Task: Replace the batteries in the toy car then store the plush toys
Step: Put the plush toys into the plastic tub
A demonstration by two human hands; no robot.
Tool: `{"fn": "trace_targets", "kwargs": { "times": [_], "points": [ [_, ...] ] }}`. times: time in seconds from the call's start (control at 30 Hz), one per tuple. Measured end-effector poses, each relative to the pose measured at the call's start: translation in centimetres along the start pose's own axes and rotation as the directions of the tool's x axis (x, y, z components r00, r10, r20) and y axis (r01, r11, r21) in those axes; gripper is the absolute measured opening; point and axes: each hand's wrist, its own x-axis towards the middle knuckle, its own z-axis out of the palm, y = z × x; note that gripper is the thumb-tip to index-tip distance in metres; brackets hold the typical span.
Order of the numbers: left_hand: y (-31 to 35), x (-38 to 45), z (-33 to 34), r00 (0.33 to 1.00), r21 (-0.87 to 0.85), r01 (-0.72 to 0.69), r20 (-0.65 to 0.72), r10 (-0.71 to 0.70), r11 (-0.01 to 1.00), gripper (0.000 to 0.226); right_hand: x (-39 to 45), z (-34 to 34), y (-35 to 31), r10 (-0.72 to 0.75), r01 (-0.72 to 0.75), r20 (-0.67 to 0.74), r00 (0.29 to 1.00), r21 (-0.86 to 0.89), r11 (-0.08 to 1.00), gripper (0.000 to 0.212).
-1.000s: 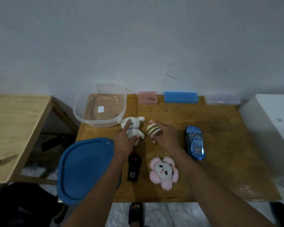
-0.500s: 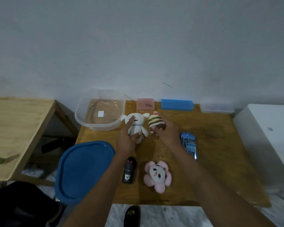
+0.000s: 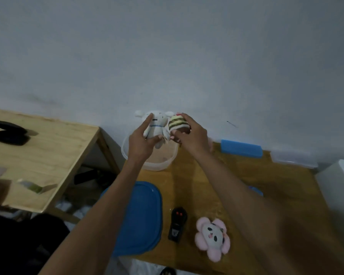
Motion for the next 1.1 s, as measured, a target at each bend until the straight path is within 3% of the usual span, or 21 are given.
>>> {"fn": "trace_targets", "kwargs": {
  "times": [0.4,0.63,0.87,1.0,1.1],
  "points": [
    [-12.1,8.7,0.6,0.943,0.147,0.24,0.199,-0.266,0.96,0.071,6.3,13.7,4.7,0.27,-0.261,0.086,0.959,-0.096,0.96,0.064],
    [-15.2,10.0,2.5,0.917,0.258,0.226,0.269,-0.295,0.939,0.068,7.1,16.3,6.7,0.371,-0.345,0.096,0.924,-0.212,0.914,0.071],
    [-12.4,9.0,2.1,0.928,0.335,0.279,0.145,-0.342,0.9,0.063,6.6,13.7,3.8,0.338,-0.303,0.098,0.936,-0.266,0.915,0.065],
    [-9.0,6.2,1.7,0.963,0.301,0.225,0.078,-0.259,0.927,0.063,5.0,9.8,1.6,0.238,-0.231,0.006,0.971,-0.21,0.95,0.056],
    [-5.2,1.9,1.8,0.988,0.235,0.137,0.031,-0.148,0.962,0.045,2.1,5.9,1.0,0.184,-0.193,-0.069,0.98,-0.145,0.971,0.05]
  ]
}}
